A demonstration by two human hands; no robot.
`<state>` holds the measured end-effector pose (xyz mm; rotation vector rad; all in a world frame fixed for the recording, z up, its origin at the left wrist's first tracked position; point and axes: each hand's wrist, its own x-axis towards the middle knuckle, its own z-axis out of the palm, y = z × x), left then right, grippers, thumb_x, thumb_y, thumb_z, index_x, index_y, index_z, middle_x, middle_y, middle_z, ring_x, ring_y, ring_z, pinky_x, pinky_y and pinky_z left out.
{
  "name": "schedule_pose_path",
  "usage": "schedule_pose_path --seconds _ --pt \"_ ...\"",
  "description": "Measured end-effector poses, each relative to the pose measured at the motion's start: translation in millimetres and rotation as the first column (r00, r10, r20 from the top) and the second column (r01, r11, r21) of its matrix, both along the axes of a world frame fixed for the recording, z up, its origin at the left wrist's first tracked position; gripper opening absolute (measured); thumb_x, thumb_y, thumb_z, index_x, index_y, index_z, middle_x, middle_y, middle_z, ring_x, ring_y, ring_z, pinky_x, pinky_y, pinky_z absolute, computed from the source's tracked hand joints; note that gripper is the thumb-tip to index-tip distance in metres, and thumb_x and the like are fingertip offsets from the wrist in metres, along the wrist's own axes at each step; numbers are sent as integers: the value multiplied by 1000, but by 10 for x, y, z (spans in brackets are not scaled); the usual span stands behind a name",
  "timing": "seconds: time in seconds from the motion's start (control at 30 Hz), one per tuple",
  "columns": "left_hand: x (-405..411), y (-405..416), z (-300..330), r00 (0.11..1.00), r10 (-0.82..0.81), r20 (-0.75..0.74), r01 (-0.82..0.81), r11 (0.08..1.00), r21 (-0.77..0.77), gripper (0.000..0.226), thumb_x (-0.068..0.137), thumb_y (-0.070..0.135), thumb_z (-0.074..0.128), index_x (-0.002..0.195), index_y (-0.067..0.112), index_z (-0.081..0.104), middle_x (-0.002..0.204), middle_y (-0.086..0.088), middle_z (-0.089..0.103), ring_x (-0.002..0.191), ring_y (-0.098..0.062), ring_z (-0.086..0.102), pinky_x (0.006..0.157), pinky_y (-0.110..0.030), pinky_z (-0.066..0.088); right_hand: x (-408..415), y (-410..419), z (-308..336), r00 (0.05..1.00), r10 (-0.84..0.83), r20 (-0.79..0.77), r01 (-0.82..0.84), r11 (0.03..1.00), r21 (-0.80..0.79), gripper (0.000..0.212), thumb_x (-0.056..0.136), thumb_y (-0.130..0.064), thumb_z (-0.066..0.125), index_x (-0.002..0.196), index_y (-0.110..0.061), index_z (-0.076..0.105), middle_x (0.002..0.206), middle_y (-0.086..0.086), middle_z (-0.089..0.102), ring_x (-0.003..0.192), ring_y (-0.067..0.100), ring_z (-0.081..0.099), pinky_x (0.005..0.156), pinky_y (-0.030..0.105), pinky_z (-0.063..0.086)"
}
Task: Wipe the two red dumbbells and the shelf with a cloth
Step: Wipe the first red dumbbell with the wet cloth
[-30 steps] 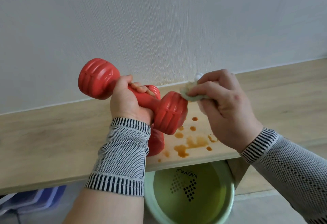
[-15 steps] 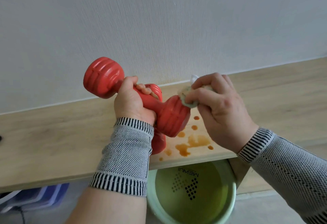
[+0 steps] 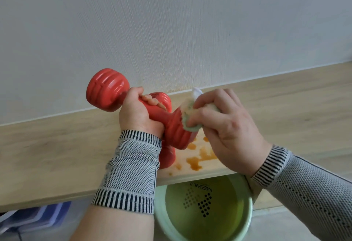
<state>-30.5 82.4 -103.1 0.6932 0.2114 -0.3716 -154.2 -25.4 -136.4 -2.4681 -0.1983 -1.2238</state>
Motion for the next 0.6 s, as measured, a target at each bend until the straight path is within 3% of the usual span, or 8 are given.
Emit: schedule_pose_path --seconds 0.1,0.2,0.43,0.6 --pt "-14 -1 9 1000 -17 14 18 1000 -15 33 89 17 56 61 22 39 51 11 41 35 -3 39 45 -14 37 48 -103 -19 999 -34 -17 35 996 83 24 82 -4 49 85 -13 71 99 6 56 92 24 49 79 22 40" --pt "-43 -17 26 999 -41 36 41 999 2 31 88 17 57 63 22 40 53 12 40 36 -3 39 46 -15 36 71 -160 -32 996 -69 -48 77 978 193 24 78 1 53 87 -12 70 99 4 55 93 25 50 79 29 44" --pt "-19 21 18 997 -62 37 64 996 -58 34 92 21 51 61 22 38 50 12 38 38 -2 37 47 -16 38 9 6 32 998 54 17 -55 996 72 26 83 -6 46 84 -13 71 99 6 56 92 24 49 79 27 43" --pt "-90 -2 66 991 -56 121 67 994 -85 26 91 21 54 69 21 40 55 12 40 40 -3 39 48 -16 37 57 -220 56 998 -54 -12 56 969 239 24 80 1 53 85 -14 70 101 0 54 95 22 52 77 23 44"
